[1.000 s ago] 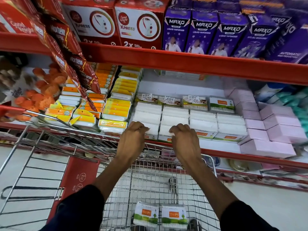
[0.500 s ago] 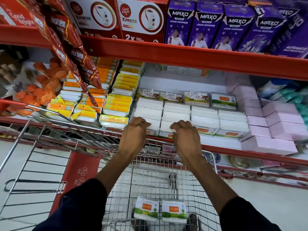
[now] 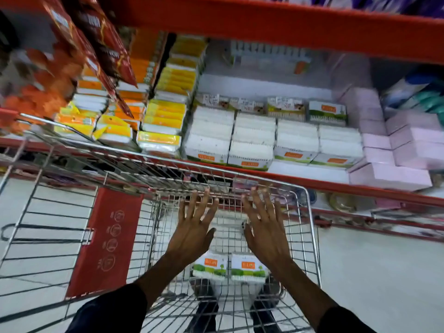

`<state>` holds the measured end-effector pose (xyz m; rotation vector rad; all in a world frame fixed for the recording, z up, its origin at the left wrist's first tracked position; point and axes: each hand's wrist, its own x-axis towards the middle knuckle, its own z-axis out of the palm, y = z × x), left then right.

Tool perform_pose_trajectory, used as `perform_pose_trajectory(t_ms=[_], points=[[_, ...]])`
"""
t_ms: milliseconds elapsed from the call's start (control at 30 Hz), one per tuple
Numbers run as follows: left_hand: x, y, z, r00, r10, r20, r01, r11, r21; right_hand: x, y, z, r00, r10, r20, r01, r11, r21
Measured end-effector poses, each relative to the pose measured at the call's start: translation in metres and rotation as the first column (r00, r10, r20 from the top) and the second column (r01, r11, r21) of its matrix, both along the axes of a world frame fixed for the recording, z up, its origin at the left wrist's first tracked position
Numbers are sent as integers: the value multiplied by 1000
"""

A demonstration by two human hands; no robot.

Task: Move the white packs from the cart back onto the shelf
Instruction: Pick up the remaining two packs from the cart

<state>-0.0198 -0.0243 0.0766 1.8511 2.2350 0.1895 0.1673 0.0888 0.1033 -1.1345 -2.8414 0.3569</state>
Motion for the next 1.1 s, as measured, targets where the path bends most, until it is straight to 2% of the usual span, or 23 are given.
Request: perform_pose_trajectory(t_ms=[133, 267, 367, 467, 633, 767, 933, 1033, 1100], points=[[18, -30, -55, 996, -41, 83, 58, 977, -204, 27, -22, -68, 978, 60, 199, -17, 977, -211], [32, -36, -87, 990, -73, 123, 123, 869, -479, 36, -30, -111, 863, 229, 449, -21, 906, -423], [36, -37, -108, 973, -39, 227, 153, 845, -513, 33, -31, -124, 818, 282, 502, -39, 897, -441], [37, -34, -122, 952, 43, 304, 119, 862, -493, 30, -29, -130, 834, 260, 487, -31, 903, -428], [40, -28, -128, 955, 91, 283, 57, 878, -475, 31, -24, -131, 864, 211, 457, 28, 887, -461], [38, -33, -133, 932, 160, 325, 23, 870, -493, 37, -23, -128, 881, 200, 429, 54, 858, -510], [29, -41, -132, 901, 218, 375, -10, 874, -486, 40, -24, -107, 921, 137, 364, 66, 868, -493], [28, -34, -83, 887, 274, 371, -91, 892, -443, 38, -22, -81, 963, 57, 263, 66, 898, -435], [27, -27, -50, 905, 266, 331, -145, 927, -346, 35, -15, -57, 974, 35, 222, 53, 924, -378]])
